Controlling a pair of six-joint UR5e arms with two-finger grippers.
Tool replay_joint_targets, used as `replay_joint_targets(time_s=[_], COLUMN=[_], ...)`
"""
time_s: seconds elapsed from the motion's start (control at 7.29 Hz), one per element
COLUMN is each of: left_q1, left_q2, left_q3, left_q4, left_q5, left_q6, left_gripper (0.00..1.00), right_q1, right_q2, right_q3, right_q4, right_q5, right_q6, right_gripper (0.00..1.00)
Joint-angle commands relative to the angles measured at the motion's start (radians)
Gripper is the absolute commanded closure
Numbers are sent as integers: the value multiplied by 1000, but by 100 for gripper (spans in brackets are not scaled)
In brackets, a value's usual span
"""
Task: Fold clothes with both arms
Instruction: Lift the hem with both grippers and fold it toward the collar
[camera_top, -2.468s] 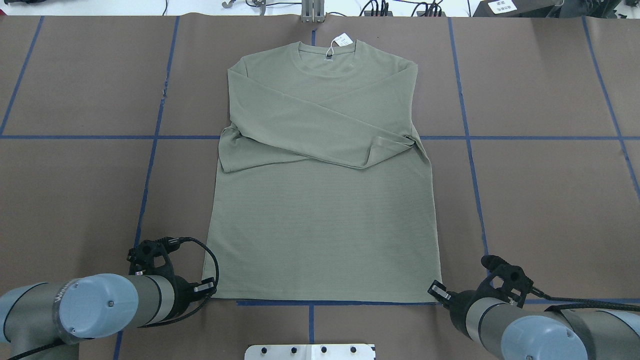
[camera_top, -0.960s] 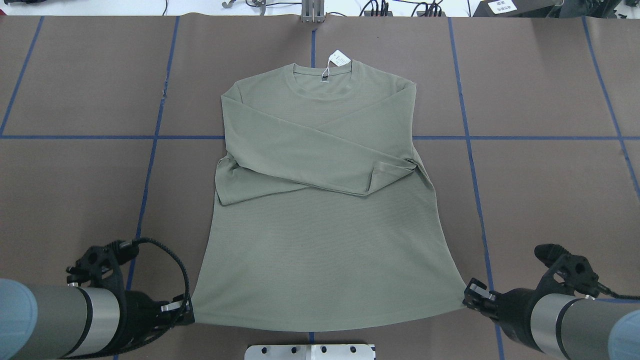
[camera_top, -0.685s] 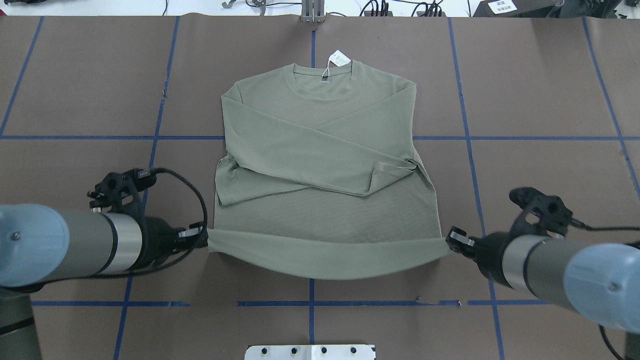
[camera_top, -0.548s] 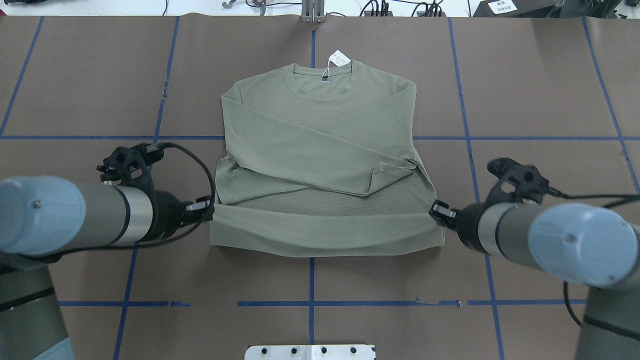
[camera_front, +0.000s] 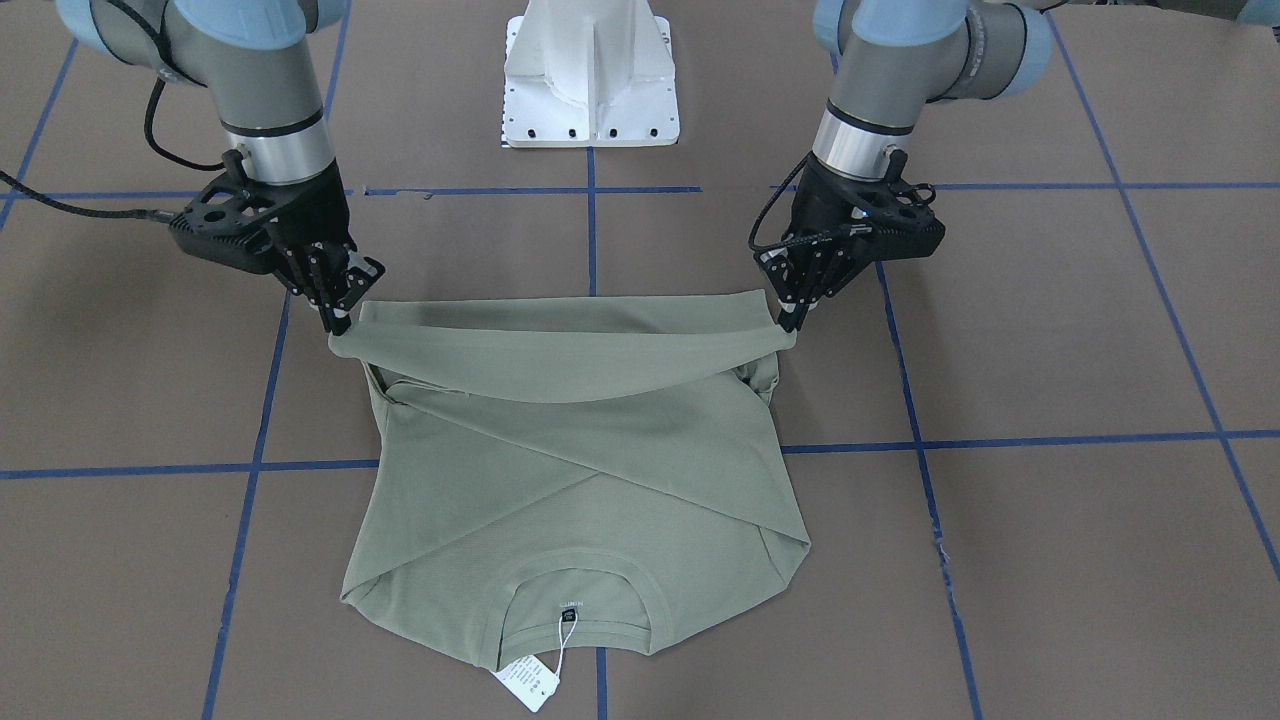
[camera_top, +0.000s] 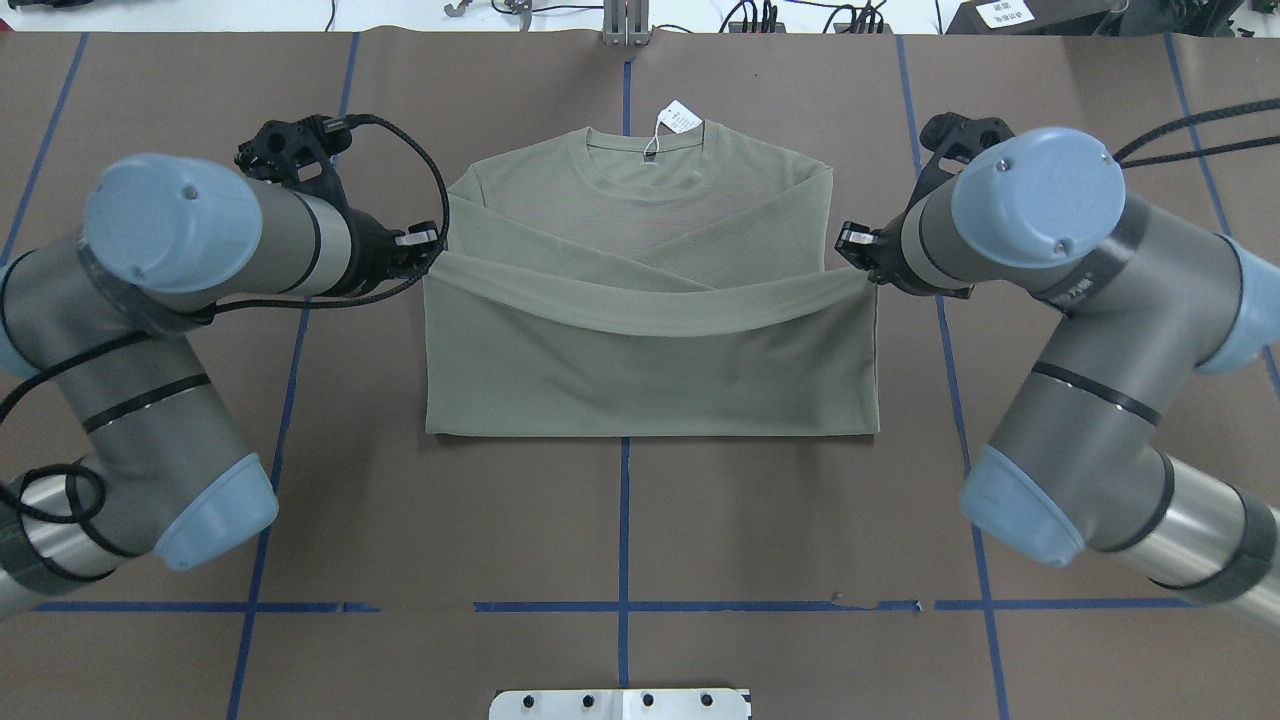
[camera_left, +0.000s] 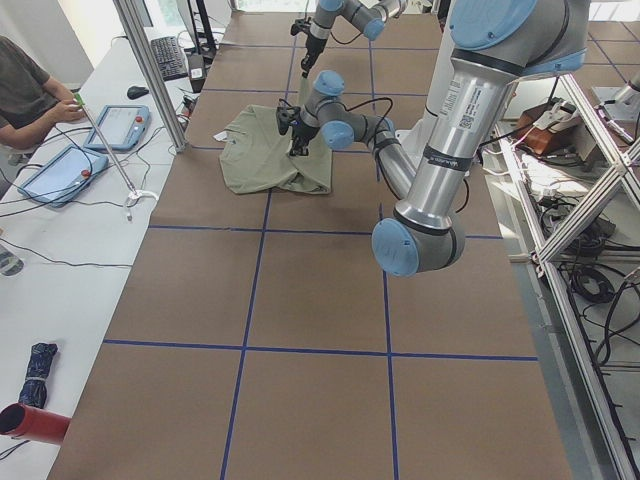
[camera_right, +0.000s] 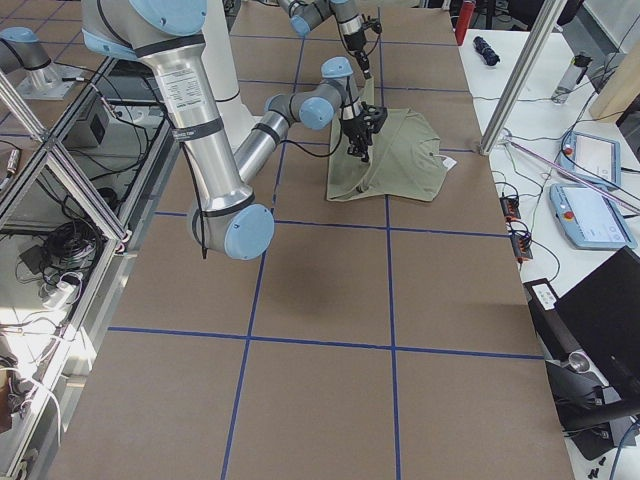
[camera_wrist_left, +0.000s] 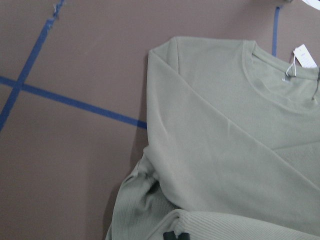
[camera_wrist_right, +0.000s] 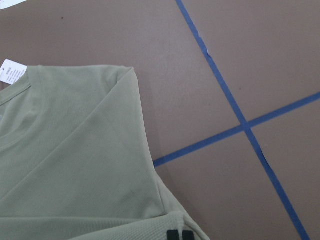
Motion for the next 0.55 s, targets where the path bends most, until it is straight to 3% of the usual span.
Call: replay_joint_targets(time_s=[0.0,0.14,0.41], left_q1=[-68,-80,-102], left_q2=[-66,-86,-136], left_q3=[157,236,390], left_q4=[-84,-155,-258], left_q5=[1,4,8], left_q6=[38,38,38], left_gripper=[100,100,100], right_q1=[67,75,101], right_q2=[138,175,238], right_q3=[-202,-292,-525], right_q4=[3,33,252], right_q5=[31,31,61], right_q6=[-67,-70,-68], right_gripper=[100,100,100])
